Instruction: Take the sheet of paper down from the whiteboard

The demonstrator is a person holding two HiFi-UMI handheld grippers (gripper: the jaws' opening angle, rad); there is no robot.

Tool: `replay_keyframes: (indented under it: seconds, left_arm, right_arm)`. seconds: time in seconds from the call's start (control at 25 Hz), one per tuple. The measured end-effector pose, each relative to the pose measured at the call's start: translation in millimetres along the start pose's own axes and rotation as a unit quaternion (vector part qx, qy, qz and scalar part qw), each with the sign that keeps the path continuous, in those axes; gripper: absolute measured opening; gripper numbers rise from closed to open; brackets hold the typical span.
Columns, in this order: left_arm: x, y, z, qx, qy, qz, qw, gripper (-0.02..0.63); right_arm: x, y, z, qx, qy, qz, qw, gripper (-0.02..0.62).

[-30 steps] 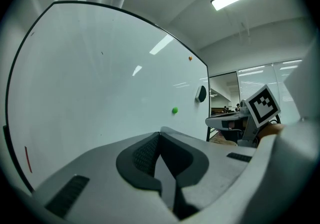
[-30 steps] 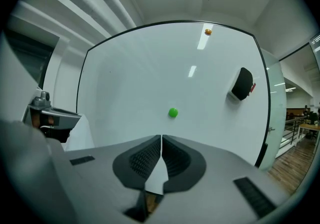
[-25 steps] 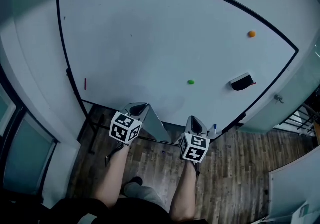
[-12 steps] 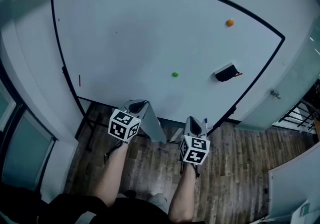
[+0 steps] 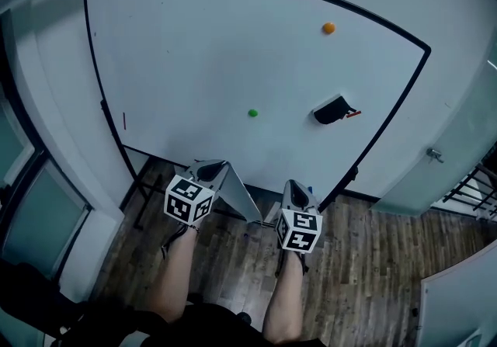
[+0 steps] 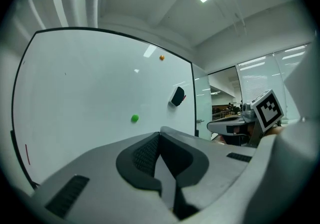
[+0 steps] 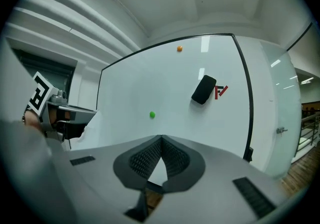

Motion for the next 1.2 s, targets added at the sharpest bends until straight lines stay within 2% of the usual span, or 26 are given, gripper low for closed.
replay_keyframes:
  seconds: [0.16, 0.56, 0.88, 1.2]
  left_arm:
    - [-22, -2, 9, 0.002, -0.003, 0.013, 0.9999, 0.020]
    - [-50, -6, 21, 0.011, -0.008, 0.030, 0.9994, 0.020]
    - [-50, -8, 27, 0.010, -0.016, 0.037, 0.9991, 0.020]
    - [-35, -2, 30, 0.006, -0.026, 0.036, 0.9990, 0.020]
  right_arm:
    - [-9, 8, 4, 0.005, 0.001, 0.033, 0.999, 0.023]
    - [-30, 21, 13, 0.011, -0.010, 0.071, 0.997, 0.023]
    - [-39, 24, 17, 0.005, -0.014, 0.072, 0.997, 0.023]
    - [-30, 20, 27, -0.011, -0.020, 0.074, 0.997, 0.023]
Point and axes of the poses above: the fingertips, and each gripper's own axes: y backward along the fingers, x to its left, z out of its top, the point moved 3 cm from there along y, backward along the fingers, and after that the axes turned 14 degrees about -y, right-handed, at the moved point
